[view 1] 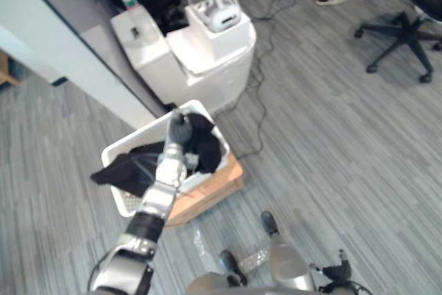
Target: Tidy the bed and pick cloth on bed and put in laundry
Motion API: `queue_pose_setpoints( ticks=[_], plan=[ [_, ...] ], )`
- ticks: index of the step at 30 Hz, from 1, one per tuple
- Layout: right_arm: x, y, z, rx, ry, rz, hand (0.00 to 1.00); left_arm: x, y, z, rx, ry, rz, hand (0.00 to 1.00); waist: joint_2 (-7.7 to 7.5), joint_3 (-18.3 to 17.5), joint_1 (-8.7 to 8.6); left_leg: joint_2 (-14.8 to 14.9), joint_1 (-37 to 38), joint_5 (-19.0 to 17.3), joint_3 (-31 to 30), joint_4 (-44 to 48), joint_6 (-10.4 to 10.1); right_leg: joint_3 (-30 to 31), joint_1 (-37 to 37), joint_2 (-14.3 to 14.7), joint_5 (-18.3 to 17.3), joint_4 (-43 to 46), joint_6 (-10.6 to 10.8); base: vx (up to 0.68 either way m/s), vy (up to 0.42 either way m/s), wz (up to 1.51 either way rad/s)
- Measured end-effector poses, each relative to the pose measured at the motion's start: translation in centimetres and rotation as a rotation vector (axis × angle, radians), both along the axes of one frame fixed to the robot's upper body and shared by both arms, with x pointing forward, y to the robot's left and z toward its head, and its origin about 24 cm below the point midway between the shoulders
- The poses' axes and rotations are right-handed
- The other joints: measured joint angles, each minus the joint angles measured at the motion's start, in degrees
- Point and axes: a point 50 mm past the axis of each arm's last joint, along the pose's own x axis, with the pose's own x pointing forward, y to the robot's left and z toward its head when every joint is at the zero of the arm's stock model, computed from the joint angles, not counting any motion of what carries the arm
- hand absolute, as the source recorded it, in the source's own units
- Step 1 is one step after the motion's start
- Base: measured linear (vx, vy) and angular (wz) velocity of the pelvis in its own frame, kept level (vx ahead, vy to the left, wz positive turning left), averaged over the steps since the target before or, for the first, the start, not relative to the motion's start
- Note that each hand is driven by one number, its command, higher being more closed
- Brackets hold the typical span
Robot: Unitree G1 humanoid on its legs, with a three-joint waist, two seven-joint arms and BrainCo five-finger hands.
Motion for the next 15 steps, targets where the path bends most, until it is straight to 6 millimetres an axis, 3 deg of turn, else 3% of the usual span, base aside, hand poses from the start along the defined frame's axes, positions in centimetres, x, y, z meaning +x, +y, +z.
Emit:
queue_pose_setpoints(
  ticks=[5,10,11,15],
  plan=[
    [0.3,0.2,0.0,-0.004,0.000,0.041,0.00,0.5,4.6,0.8,0.043,-0.004,0.144,1.00,-0.01,0.00,0.07,0.19,-0.84,0.01,-1.25,0.77,0.00,-1.31,-0.01,-0.18,0.01,0.10,0.01,-0.04,-0.030,0.12],
    [0.0,0.4,-0.3,0.002,0.020,0.044,0.00,0.7,6.3,1.4,0.065,-0.019,0.221,1.00,-0.01,0.00,0.22,0.25,-1.14,0.01,-1.34,0.94,0.00,-1.42,-0.32,-0.18,0.01,0.28,0.01,-0.04,-0.028,0.01],
    [-0.1,0.4,-0.4,0.003,0.024,0.044,0.00,0.9,6.5,1.0,0.067,0.004,0.231,0.00,-0.02,0.01,0.28,0.27,-1.14,0.01,-1.34,0.97,0.00,-1.41,-0.34,-0.17,0.01,0.32,0.01,-0.04,-0.030,-0.01],
    [-0.2,0.6,-0.5,-0.004,0.027,0.046,0.00,1.3,8.0,-0.5,0.074,0.088,0.317,0.00,-0.56,0.36,0.35,0.45,-1.25,0.01,-1.32,1.26,-0.01,-1.30,-0.58,-0.02,0.01,0.71,0.01,-0.04,-0.030,-0.02]
  ],
)
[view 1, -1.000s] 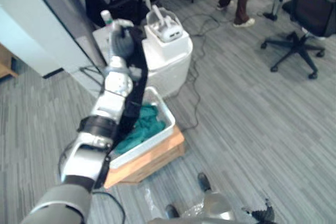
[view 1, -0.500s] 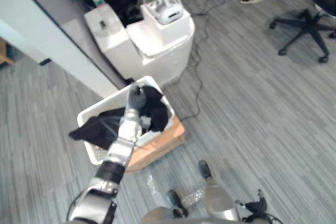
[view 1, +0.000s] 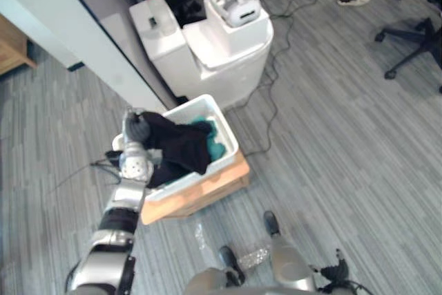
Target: Tidy the bed and pick cloth on bed and put in laundry
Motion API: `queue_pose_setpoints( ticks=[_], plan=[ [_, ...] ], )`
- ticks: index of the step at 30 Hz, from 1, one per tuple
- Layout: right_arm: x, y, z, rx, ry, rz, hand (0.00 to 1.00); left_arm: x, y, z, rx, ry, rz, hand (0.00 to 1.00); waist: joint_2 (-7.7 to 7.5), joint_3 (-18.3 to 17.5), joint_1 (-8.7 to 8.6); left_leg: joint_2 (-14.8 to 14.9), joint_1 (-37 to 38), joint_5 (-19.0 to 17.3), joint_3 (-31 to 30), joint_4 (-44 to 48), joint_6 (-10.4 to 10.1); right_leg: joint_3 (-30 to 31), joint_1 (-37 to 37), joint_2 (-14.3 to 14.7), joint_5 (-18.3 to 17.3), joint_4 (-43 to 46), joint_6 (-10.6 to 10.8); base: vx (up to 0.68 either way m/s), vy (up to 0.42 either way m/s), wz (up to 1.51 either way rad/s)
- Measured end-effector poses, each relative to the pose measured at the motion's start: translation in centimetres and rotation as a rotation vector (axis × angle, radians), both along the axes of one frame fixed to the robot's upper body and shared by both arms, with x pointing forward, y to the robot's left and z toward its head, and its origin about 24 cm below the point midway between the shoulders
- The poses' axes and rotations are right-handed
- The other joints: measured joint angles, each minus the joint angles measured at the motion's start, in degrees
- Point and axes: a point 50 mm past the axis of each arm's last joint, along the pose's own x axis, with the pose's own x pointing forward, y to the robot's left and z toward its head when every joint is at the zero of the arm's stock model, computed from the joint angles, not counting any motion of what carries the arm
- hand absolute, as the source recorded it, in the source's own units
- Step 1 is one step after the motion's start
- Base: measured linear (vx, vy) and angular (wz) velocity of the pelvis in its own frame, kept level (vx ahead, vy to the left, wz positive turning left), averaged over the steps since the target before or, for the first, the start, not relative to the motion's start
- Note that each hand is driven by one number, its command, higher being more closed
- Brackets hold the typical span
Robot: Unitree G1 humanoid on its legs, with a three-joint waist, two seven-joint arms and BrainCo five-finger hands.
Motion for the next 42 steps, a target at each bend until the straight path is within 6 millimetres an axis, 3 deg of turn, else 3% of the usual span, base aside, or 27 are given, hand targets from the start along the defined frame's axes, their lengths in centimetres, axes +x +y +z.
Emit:
queue_pose_setpoints(
  ticks=[4,15,18,24,29,32,36,42],
  plan=[
    [-0.2,0.1,-0.2,0.007,0.012,-0.001,0.00,0.5,0.8,0.0,0.020,0.035,0.047,0.00,-0.70,0.68,1.04,0.10,-0.84,0.00,0.08,0.61,0.00,0.17,-0.83,0.02,0.06,0.41,-0.07,-0.05,-0.031,-0.02],
    [-0.4,0.1,-0.4,0.000,0.021,-0.014,0.00,0.3,2.7,0.6,0.004,0.027,0.122,0.00,-0.79,0.75,1.54,0.15,-0.60,0.00,0.10,0.62,-0.01,0.09,-0.60,0.04,0.05,0.59,-0.07,-0.01,-0.004,0.00],
    [-0.6,0.1,-0.4,0.001,0.027,-0.018,0.00,0.5,2.4,1.8,0.002,-0.027,0.109,0.00,-0.80,0.75,2.49,0.15,-0.39,0.02,-0.05,0.74,0.00,0.02,-0.53,0.01,0.05,1.02,-0.07,-0.04,-0.012,0.01],
    [-0.8,0.0,-0.5,0.003,0.037,-0.019,0.00,0.4,2.0,4.0,-0.027,-0.153,0.071,0.00,-0.87,0.65,2.79,0.23,0.68,0.15,-1.51,0.58,-0.15,-1.62,1.33,-0.14,-0.32,1.02,-0.54,-0.04,-0.017,0.14],
    [-0.9,0.1,-0.6,0.019,0.049,-0.012,0.00,-0.7,1.7,4.1,-0.043,-0.190,0.053,0.00,-0.97,0.44,2.87,0.23,1.02,0.24,-2.18,0.46,-0.18,-2.27,2.07,-0.21,-0.31,0.63,-0.54,-0.02,-0.014,0.06],
    [-1.1,0.1,-0.8,0.023,0.069,-0.017,0.00,-2.3,1.0,2.7,-0.108,-0.200,0.043,0.00,-1.06,-0.88,3.22,0.22,2.04,0.68,-3.24,-0.54,-0.53,-3.40,3.64,-0.18,-0.31,-0.57,-0.54,0.01,-0.018,0.17],
    [-1.1,-0.1,-0.8,0.035,0.073,-0.029,0.00,-5.2,1.4,-1.5,-0.283,-0.137,0.128,0.00,-1.19,-3.15,4.96,0.35,2.79,0.96,-4.11,-1.40,-0.77,-4.53,4.67,0.00,-0.33,-1.16,-0.53,0.01,-0.024,0.12],
    [-1.7,0.1,-1.3,0.066,0.125,-0.054,0.00,-12.3,2.8,-8.7,-0.507,0.039,0.330,0.00,-3.31,-5.96,7.58,0.36,4.44,0.97,-5.02,-1.58,-0.78,-5.88,7.20,-0.12,-0.94,-1.26,-0.37,-0.03,-0.004,0.13]
  ],
)
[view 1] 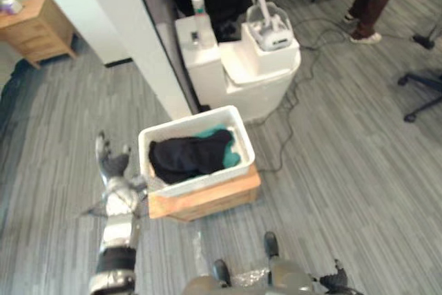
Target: Tidy the bed and pick cloth on bed and put in laundry
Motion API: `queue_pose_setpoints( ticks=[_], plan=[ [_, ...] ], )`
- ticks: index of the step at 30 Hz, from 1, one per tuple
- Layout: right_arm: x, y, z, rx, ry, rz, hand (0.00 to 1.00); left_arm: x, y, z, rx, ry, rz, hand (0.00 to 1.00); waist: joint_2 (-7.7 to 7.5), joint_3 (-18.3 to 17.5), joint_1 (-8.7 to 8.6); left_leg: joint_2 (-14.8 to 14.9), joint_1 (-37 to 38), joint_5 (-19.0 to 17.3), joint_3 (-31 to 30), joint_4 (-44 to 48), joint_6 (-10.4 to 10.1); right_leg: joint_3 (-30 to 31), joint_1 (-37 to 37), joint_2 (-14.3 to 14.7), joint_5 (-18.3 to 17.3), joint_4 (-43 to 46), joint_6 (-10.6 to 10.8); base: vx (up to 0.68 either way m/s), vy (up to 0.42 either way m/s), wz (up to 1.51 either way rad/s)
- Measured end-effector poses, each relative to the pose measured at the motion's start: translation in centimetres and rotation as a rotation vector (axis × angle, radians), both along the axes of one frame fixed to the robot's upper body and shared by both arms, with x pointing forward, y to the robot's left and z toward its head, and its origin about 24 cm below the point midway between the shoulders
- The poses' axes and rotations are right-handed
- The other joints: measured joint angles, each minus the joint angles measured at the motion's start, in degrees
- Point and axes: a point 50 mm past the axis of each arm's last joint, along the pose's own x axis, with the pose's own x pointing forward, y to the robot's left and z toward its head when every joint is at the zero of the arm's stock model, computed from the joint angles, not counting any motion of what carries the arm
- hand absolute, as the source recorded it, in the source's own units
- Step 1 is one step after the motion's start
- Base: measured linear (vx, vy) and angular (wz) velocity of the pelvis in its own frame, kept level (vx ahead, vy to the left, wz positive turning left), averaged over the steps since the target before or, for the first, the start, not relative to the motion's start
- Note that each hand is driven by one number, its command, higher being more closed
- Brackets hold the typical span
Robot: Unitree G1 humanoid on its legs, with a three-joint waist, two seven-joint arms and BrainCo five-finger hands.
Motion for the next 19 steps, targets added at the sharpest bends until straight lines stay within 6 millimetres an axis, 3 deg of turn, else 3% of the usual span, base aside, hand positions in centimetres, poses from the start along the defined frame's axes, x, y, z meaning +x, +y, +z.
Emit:
queue_pose_setpoints(
  ticks=[6,9,15,19],
  plan=[
    [0.8,0.3,0.0,0.050,-0.020,-0.022,0.00,-8.0,-1.9,-8.0,-0.269,0.306,0.074,0.00,-0.89,-2.46,1.31,-0.34,1.03,0.38,-0.41,-2.07,-0.17,-0.54,0.60,-0.12,-0.59,-0.20,-0.14,-0.06,-0.011,0.04],
    [1.4,0.4,0.0,0.076,-0.038,-0.028,0.00,-10.5,-3.5,-10.7,-0.372,0.434,0.077,0.00,-1.13,-3.00,1.29,-0.31,1.37,0.67,-0.51,-2.77,-0.20,-0.77,0.72,0.00,-1.03,-0.25,-0.10,-0.03,-0.022,0.03],
    [3.1,1.0,0.1,0.150,-0.098,-0.054,0.00,-13.7,-6.1,-13.6,-0.513,0.618,0.038,0.00,-1.94,-3.52,1.27,-0.13,2.23,0.68,-0.15,-3.28,-0.19,-0.56,1.01,0.30,-1.61,-0.25,0.09,0.01,-0.003,-0.02],
    [4.1,1.8,0.3,0.182,-0.128,-0.011,0.00,-14.4,-7.1,-14.2,-0.549,0.678,-0.012,0.00,-2.31,-3.74,1.29,-0.14,3.09,0.82,0.35,-3.69,0.06,-0.22,1.09,0.35,-1.58,-0.24,0.05,0.02,-0.005,-0.05]
  ],
)
